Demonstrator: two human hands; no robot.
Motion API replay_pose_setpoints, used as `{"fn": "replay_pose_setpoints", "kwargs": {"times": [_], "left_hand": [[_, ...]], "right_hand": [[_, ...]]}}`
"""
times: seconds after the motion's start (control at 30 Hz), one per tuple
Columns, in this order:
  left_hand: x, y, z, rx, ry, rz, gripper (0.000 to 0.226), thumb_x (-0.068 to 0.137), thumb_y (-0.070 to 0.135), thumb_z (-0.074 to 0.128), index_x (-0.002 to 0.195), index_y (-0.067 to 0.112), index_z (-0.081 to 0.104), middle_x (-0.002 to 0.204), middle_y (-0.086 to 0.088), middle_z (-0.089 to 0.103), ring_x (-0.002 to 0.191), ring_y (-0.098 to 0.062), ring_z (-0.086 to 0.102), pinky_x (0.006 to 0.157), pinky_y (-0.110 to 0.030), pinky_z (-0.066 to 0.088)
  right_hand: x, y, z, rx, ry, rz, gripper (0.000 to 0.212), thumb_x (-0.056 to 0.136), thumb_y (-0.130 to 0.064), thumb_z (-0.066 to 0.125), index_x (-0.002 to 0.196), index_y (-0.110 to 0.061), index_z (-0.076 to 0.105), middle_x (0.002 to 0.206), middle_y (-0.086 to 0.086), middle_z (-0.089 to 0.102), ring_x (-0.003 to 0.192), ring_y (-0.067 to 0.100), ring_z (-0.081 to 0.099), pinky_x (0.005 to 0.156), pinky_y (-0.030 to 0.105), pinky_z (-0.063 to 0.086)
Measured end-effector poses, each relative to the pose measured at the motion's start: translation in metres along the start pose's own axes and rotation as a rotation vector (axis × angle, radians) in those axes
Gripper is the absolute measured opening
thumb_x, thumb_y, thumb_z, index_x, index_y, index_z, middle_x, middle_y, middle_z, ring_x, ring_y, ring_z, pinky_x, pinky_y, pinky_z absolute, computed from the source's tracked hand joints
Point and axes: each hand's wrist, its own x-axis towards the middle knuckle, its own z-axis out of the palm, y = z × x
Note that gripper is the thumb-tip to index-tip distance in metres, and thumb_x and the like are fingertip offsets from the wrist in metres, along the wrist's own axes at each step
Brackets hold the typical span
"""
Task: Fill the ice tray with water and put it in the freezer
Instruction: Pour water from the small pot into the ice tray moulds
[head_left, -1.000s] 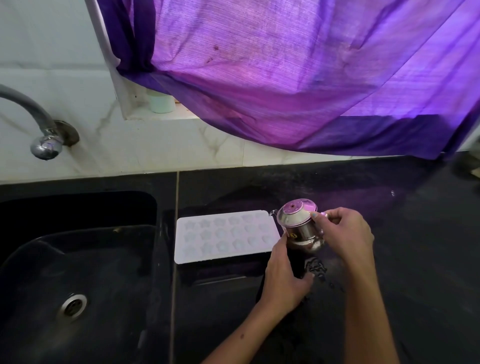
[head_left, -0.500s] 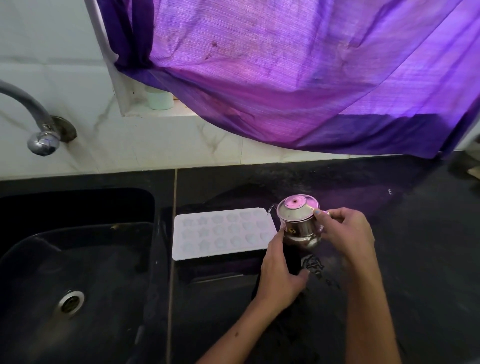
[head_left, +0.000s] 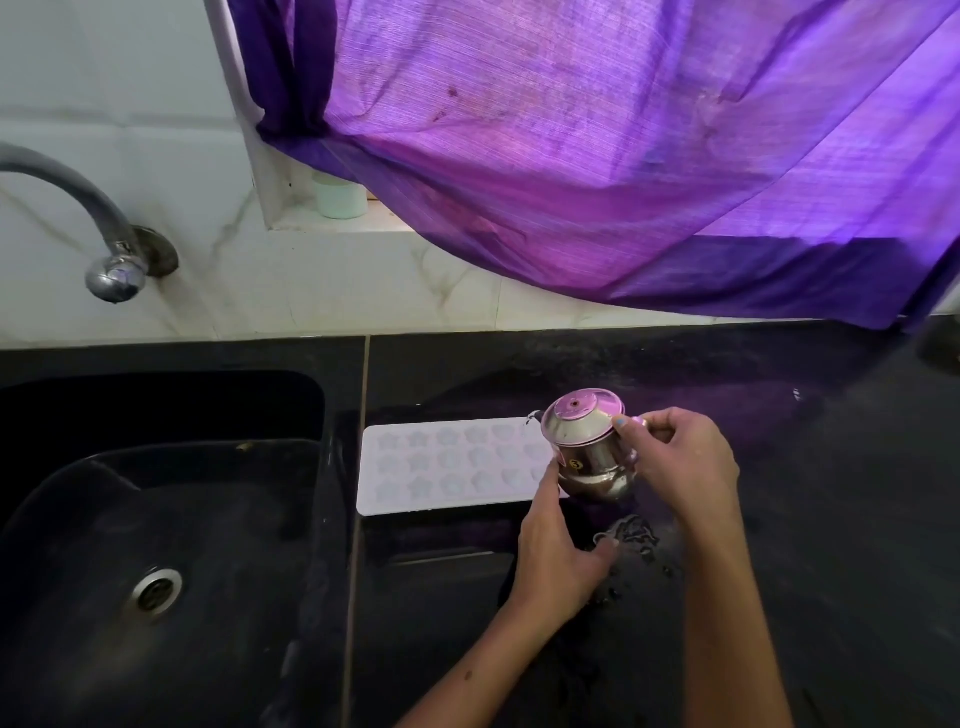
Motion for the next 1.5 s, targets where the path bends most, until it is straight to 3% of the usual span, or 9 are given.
{"fn": "replay_pose_setpoints", "kwargs": {"times": [0.17, 0.33, 0.6, 0.73, 0.83, 1.0, 1.23, 1.37, 1.5], "left_hand": [[0.000, -0.004, 0.001, 0.017, 0.005, -0.033, 0.072, 0.063, 0.024, 0.066, 0.118, 0.058, 0.033, 0.106, 0.030, 0.058, 0.101, 0.013, 0.052, 0.080, 0.002, 0.034], [0.001, -0.005, 0.001, 0.007, 0.016, -0.040, 0.075, 0.065, 0.017, 0.069, 0.117, 0.058, 0.034, 0.107, 0.037, 0.056, 0.104, 0.017, 0.050, 0.081, 0.003, 0.033], [0.000, -0.005, -0.001, 0.004, 0.006, -0.062, 0.075, 0.067, 0.013, 0.071, 0.131, 0.036, 0.040, 0.116, 0.023, 0.058, 0.107, 0.013, 0.050, 0.085, 0.002, 0.033], [-0.001, -0.003, -0.002, 0.018, 0.009, -0.057, 0.078, 0.067, 0.013, 0.072, 0.135, 0.033, 0.039, 0.118, 0.018, 0.059, 0.108, 0.009, 0.051, 0.086, 0.001, 0.035], [-0.001, 0.000, -0.003, 0.024, 0.016, -0.050, 0.080, 0.067, 0.013, 0.072, 0.138, 0.030, 0.036, 0.122, 0.015, 0.057, 0.111, 0.004, 0.051, 0.093, -0.008, 0.039], [-0.001, 0.003, -0.005, 0.016, 0.066, -0.056, 0.089, 0.067, 0.011, 0.073, 0.144, 0.023, 0.030, 0.132, 0.013, 0.051, 0.121, 0.003, 0.045, 0.096, -0.007, 0.035], [-0.004, 0.007, -0.005, 0.008, 0.137, -0.077, 0.087, 0.067, 0.009, 0.073, 0.141, 0.027, 0.031, 0.127, 0.012, 0.053, 0.116, 0.006, 0.047, 0.091, -0.002, 0.034], [-0.004, 0.007, -0.007, 0.010, 0.159, -0.104, 0.085, 0.067, 0.008, 0.071, 0.139, 0.029, 0.033, 0.120, 0.016, 0.052, 0.107, 0.016, 0.045, 0.084, 0.003, 0.032], [-0.003, 0.008, -0.007, 0.006, 0.153, -0.107, 0.082, 0.067, 0.006, 0.070, 0.137, 0.029, 0.035, 0.119, 0.015, 0.053, 0.105, 0.016, 0.045, 0.083, 0.004, 0.031]], "right_hand": [[-0.001, -0.002, 0.001, -0.027, -0.017, -0.011, 0.022, 0.086, -0.042, 0.066, 0.086, -0.020, 0.066, 0.083, 0.000, 0.071, 0.087, 0.023, 0.065, 0.086, 0.041, 0.050], [-0.001, -0.003, 0.002, -0.043, -0.030, -0.014, 0.020, 0.087, -0.041, 0.066, 0.086, -0.021, 0.065, 0.086, -0.001, 0.071, 0.089, 0.022, 0.064, 0.084, 0.038, 0.047], [-0.001, -0.005, 0.003, -0.035, -0.044, 0.012, 0.021, 0.087, -0.041, 0.066, 0.086, -0.021, 0.066, 0.084, -0.001, 0.071, 0.089, 0.022, 0.064, 0.083, 0.036, 0.045], [-0.001, -0.003, -0.001, -0.014, -0.054, 0.022, 0.021, 0.087, -0.042, 0.065, 0.083, -0.021, 0.066, 0.081, -0.001, 0.071, 0.087, 0.022, 0.065, 0.084, 0.037, 0.047], [0.000, 0.000, -0.004, 0.034, -0.050, 0.027, 0.022, 0.085, -0.041, 0.067, 0.078, -0.021, 0.065, 0.077, -0.002, 0.070, 0.084, 0.023, 0.067, 0.083, 0.038, 0.051], [0.001, -0.001, -0.002, 0.139, -0.072, 0.041, 0.021, 0.083, -0.037, 0.071, 0.076, -0.018, 0.067, 0.071, 0.000, 0.071, 0.080, 0.026, 0.070, 0.083, 0.048, 0.056], [-0.002, -0.011, 0.008, 0.068, -0.063, -0.023, 0.023, 0.083, -0.045, 0.069, 0.081, -0.022, 0.066, 0.076, -0.005, 0.071, 0.081, 0.018, 0.068, 0.081, 0.037, 0.053], [-0.005, -0.016, 0.011, 0.016, -0.070, -0.049, 0.021, 0.085, -0.044, 0.067, 0.082, -0.023, 0.065, 0.078, -0.005, 0.070, 0.084, 0.018, 0.066, 0.085, 0.039, 0.051], [-0.007, -0.020, 0.011, -0.021, -0.078, -0.068, 0.019, 0.086, -0.043, 0.067, 0.083, -0.025, 0.063, 0.079, -0.005, 0.069, 0.084, 0.017, 0.065, 0.084, 0.039, 0.049]]}}
